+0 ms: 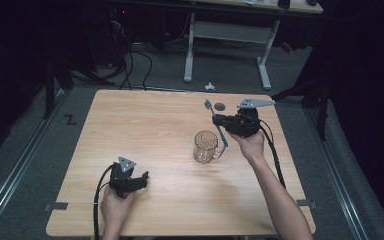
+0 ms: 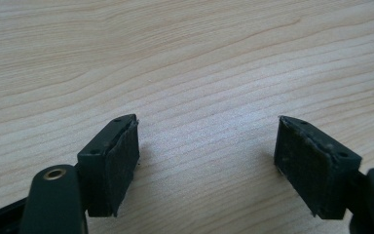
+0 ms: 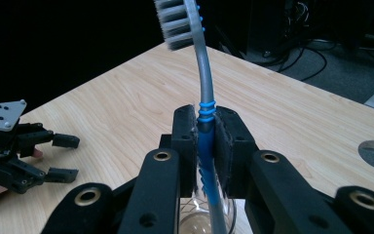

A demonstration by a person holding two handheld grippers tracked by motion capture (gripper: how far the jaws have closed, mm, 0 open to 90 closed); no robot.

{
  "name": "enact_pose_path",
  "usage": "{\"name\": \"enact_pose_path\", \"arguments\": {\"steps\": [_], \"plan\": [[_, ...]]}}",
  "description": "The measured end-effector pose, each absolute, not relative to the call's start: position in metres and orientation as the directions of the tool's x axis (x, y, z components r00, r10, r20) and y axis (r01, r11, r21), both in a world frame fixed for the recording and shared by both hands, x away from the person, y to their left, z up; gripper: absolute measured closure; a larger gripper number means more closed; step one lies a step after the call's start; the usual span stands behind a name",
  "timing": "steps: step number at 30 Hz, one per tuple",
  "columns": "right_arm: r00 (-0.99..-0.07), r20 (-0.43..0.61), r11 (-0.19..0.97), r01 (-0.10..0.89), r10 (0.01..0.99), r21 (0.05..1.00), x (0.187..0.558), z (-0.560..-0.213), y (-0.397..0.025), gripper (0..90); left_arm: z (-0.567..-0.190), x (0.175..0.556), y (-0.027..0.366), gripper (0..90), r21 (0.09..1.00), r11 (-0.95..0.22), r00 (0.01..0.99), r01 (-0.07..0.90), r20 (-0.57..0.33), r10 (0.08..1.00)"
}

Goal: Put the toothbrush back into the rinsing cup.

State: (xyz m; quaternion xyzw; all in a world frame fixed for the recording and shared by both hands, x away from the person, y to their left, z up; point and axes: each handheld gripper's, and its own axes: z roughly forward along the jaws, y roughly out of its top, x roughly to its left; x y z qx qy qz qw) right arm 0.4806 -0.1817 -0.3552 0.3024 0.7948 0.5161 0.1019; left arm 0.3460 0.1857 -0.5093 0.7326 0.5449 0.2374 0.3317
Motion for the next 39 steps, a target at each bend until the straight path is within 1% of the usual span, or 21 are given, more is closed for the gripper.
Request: {"name": "enact_pose_path", "arguments": {"steps": [12, 24, 39], "plan": [[-0.8, 0.154, 0.26, 0.36, 0.58, 0.896, 0.486, -0.36, -0.178, 79.9, -0.509, 0.346, 0.186, 25.0, 0.745, -0.186, 0.294, 0.641, -0.013, 0.956], [-0.797, 0.168, 0.245, 0.367, 0.58, 0.897, 0.49, -0.366, -0.177, 79.9, -0.509, 0.346, 0.186, 25.0, 0.745, -0.187, 0.294, 0.641, -0.013, 0.956], [-0.79, 0.158, 0.258, 0.372, 0.592, 0.892, 0.489, -0.37, -0.18, 79.9, -0.509, 0.346, 0.186, 24.8, 0.744, -0.187, 0.294, 0.641, -0.013, 0.956]]}}
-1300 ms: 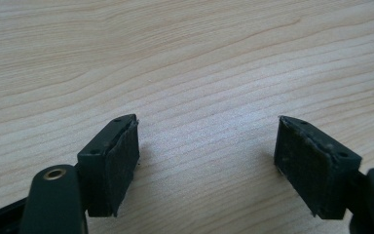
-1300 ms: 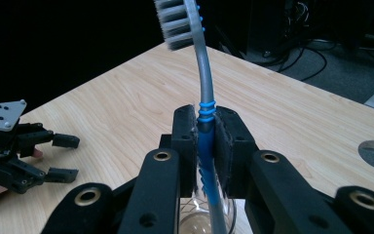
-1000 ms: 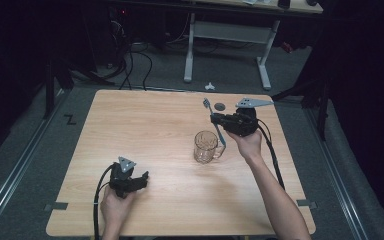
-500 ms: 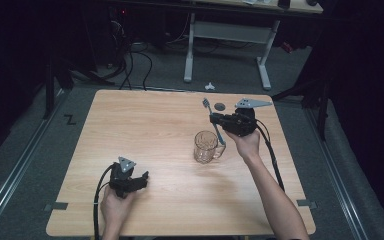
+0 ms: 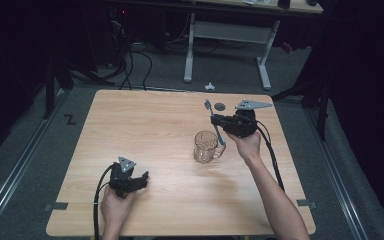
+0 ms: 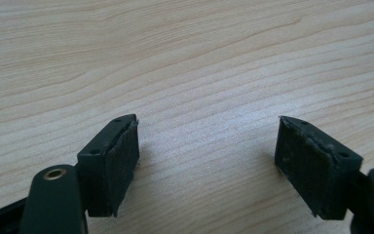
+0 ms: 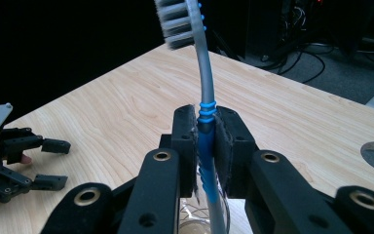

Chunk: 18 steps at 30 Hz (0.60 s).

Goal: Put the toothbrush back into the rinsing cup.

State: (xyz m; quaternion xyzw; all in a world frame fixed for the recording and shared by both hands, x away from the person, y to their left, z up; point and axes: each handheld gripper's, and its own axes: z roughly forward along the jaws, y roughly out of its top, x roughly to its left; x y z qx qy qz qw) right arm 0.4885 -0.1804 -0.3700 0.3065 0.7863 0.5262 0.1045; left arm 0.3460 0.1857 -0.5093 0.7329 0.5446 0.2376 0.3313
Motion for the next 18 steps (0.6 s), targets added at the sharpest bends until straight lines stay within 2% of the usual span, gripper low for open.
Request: {"name": "enact_pose_path", "arguments": {"steps": [18], "plan": [[-0.782, 0.152, 0.265, 0.377, 0.605, 0.887, 0.484, -0.371, -0.192, 79.9, -0.509, 0.346, 0.186, 24.9, 0.745, -0.187, 0.294, 0.641, -0.013, 0.956]]}}
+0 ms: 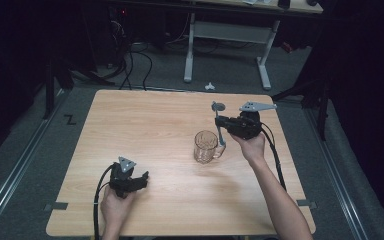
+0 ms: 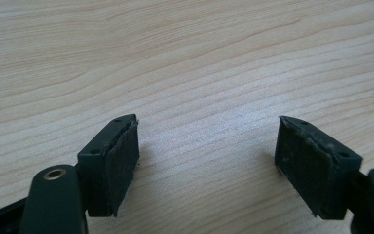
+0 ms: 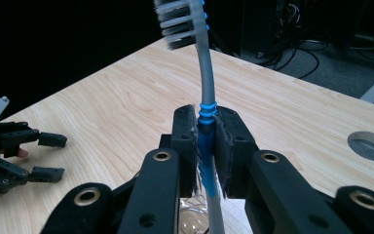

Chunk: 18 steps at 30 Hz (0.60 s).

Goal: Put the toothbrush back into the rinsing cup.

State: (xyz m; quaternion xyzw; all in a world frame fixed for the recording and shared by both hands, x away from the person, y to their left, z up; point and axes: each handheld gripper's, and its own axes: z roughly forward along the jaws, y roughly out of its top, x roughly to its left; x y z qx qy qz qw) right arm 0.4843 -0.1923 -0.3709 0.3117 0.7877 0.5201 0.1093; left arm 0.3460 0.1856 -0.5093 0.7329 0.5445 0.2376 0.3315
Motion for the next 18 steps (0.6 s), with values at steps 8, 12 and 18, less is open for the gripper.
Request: {"name": "enact_pose_path", "arguments": {"steps": [8, 12, 18], "plan": [[-0.78, 0.144, 0.273, 0.377, 0.609, 0.885, 0.481, -0.372, -0.196, 79.9, -0.509, 0.346, 0.186, 24.9, 0.745, -0.187, 0.294, 0.641, -0.013, 0.956], [-0.779, 0.142, 0.275, 0.377, 0.611, 0.884, 0.48, -0.373, -0.199, 79.8, -0.509, 0.346, 0.186, 24.8, 0.745, -0.187, 0.294, 0.641, -0.013, 0.956], [-0.775, 0.142, 0.272, 0.379, 0.616, 0.885, 0.478, -0.375, -0.203, 79.8, -0.509, 0.346, 0.186, 24.8, 0.745, -0.187, 0.294, 0.641, -0.013, 0.956]]}}
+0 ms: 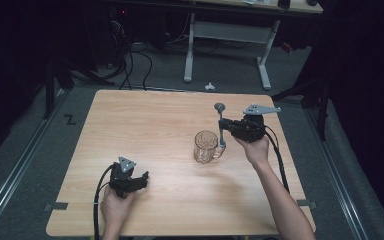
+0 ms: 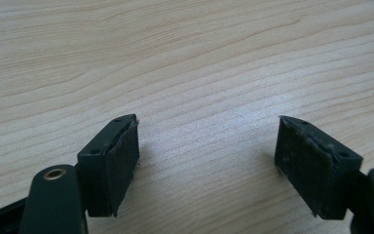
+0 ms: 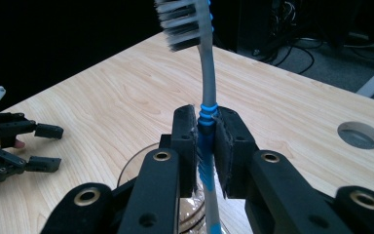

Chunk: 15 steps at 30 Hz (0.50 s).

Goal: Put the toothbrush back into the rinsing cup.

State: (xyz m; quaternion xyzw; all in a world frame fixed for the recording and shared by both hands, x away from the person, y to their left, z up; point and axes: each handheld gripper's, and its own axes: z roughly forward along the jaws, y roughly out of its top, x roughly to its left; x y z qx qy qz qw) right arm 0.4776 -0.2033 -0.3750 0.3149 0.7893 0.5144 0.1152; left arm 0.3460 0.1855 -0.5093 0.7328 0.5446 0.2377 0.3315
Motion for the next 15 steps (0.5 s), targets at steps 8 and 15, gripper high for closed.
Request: {"name": "enact_pose_path", "arguments": {"steps": [8, 15], "plan": [[-0.768, 0.149, 0.268, 0.388, 0.622, 0.882, 0.4763, -0.3803, -0.2091, 79.7, -0.5093, 0.346, 0.1855, 24.9, 0.745, -0.187, 0.294, 0.641, -0.013, 0.956], [-0.763, 0.154, 0.264, 0.395, 0.628, 0.88, 0.4753, -0.3835, -0.2134, 79.7, -0.5093, 0.346, 0.1855, 24.9, 0.745, -0.188, 0.294, 0.641, -0.012, 0.956]]}}
